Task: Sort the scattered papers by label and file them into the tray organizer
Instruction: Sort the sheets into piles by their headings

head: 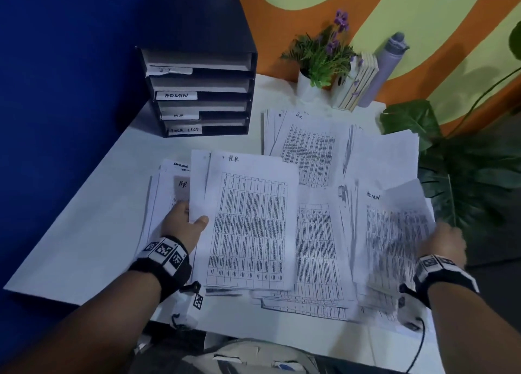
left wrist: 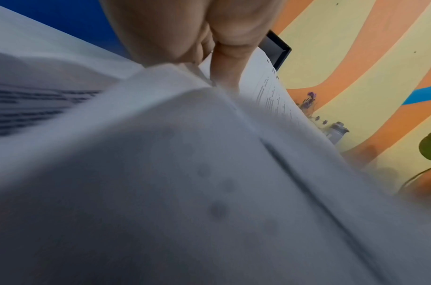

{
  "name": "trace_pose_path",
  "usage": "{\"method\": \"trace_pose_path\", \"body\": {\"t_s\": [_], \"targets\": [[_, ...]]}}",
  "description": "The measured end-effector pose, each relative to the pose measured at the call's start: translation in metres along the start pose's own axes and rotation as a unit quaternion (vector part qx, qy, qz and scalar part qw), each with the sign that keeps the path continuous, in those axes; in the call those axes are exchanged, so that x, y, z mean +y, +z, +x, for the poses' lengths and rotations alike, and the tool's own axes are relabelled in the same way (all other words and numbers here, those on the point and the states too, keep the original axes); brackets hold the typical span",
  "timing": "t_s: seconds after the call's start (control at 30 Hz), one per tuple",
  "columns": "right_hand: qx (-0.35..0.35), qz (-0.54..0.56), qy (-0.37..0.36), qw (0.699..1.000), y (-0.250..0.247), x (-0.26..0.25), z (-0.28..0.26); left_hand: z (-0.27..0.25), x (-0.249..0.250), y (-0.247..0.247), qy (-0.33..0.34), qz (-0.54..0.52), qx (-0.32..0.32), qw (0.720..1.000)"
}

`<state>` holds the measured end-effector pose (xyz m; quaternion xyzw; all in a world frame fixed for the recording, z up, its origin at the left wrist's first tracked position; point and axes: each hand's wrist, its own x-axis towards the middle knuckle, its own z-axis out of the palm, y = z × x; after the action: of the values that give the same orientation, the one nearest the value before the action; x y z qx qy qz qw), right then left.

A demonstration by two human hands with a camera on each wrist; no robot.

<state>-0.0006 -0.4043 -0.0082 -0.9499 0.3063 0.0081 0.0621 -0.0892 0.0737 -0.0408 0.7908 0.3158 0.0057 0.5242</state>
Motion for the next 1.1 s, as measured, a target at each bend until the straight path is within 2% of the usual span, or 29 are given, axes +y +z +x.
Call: {"method": "trace_pose_path", "body": {"t_s": [0.07, 0.13, 0.2, 0.3, 0.33, 0.4, 0.6, 0.7, 0.77, 0.93, 1.1], "targets": [[0.021, -0.003, -0.042, 0.999, -0.005, -0.020, -0.012, -0.002, 0.004, 0.007, -0.001, 0.000, 0.000, 1.000], [0.020, 0.074, -0.132, 0.988, -0.001, -0.048, -0.023, -0.002, 0.007, 0.013, 0.002, 0.008, -0.003, 1.000], [-0.064, 0.185, -0.191, 0.962, 0.009, -0.079, -0.044, -0.003, 0.010, 0.018, 0.005, 0.007, -0.008, 1.000], [-0.259, 0.311, -0.142, 0.903, 0.021, -0.116, -0.091, -0.004, 0.016, 0.024, 0.012, 0.003, -0.015, 1.000], [-0.298, 0.336, -0.132, 0.884, 0.026, -0.125, -0.102, -0.004, 0.017, 0.024, 0.012, 0.002, -0.016, 1.000], [-0.310, 0.365, -0.127, 0.869, 0.034, -0.136, -0.114, -0.005, 0.019, 0.024, 0.011, 0.002, -0.020, 1.000], [-0.258, 0.387, -0.137, 0.875, 0.039, -0.148, -0.106, -0.006, 0.011, 0.020, 0.014, 0.024, -0.050, 0.998], [-0.199, 0.314, -0.158, 0.915, 0.045, -0.149, -0.094, -0.004, 0.006, 0.015, 0.003, 0.051, -0.044, 0.998], [-0.175, 0.279, -0.163, 0.930, 0.047, -0.148, -0.087, -0.003, 0.003, 0.011, -0.015, 0.058, -0.034, 0.998], [-0.216, 0.263, -0.144, 0.929, 0.056, -0.148, -0.086, 0.001, 0.003, 0.009, -0.016, 0.068, -0.051, 0.996], [-0.262, 0.300, -0.125, 0.909, 0.064, -0.163, -0.096, -0.001, 0.008, 0.016, -0.008, 0.070, -0.086, 0.994]]}}
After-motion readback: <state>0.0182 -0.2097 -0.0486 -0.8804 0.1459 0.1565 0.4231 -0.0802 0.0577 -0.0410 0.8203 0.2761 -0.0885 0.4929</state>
